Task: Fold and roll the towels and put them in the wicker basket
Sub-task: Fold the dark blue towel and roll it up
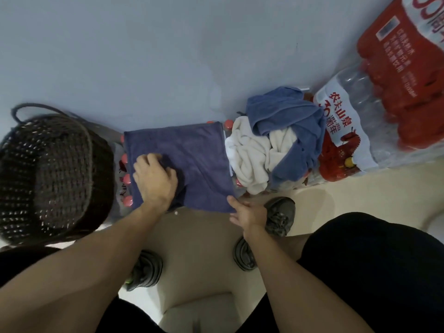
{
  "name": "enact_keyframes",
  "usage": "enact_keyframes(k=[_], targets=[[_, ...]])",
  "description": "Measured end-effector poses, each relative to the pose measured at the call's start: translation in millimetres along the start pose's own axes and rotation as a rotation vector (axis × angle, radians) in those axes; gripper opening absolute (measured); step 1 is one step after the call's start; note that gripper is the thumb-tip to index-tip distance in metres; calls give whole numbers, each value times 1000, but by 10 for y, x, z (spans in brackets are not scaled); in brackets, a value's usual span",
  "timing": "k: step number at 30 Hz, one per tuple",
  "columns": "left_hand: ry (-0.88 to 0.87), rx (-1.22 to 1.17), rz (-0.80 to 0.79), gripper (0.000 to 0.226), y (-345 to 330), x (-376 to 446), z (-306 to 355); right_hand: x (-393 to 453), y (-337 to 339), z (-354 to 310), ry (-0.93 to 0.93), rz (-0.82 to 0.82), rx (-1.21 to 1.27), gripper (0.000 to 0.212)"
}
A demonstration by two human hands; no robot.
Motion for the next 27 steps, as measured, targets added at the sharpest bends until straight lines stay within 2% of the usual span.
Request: enact_keyframes(k=[3,6,9,11,14,17,20,22,25,27], targets=[[485,-40,-53,48,10,-320,-397,-11,-27,-40,51,63,7,24],[724,-222,-90,57,-4,-615,-663,-32,-60,-97,90,113,6,25],[740,-449,-83,54,6,-821,-771,-39,-80,-125,75,103,21,31],[733,-531,-138,46,5,-818,-820,-58,-92,-131,37,33,9,27],[750,-498,-292,26,-22,-700,-917,-106,-118,-159,-27,-96,5,20],[757,-440,-372,38,-65,-643,-1085,-143,-112,-232,-39,-129,4,18],[799,-487,-302,34,-10,-606,-1253,-127,-81,-305,-23,-80,32,13],[821,-473,-246,29,60,-557,-1332,-126,-81,-303,-58,-96,29,2],[916,-525,-234,32,143,-543,-1351,-152,-99,-249,-124,-148,-21,20],[996,-591,-282,34,131,-579,-1347,-181,-87,-233,-153,-155,-77,20]])
Point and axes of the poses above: each hand's wrist, its own x-axis towards the middle knuckle, its own y-axis out of the back of the hand, z = x × y, the point moved 2 cm from there along x, towards the middle knuckle, and after that the axes turned 5 degrees about x, right-handed, at the moved point
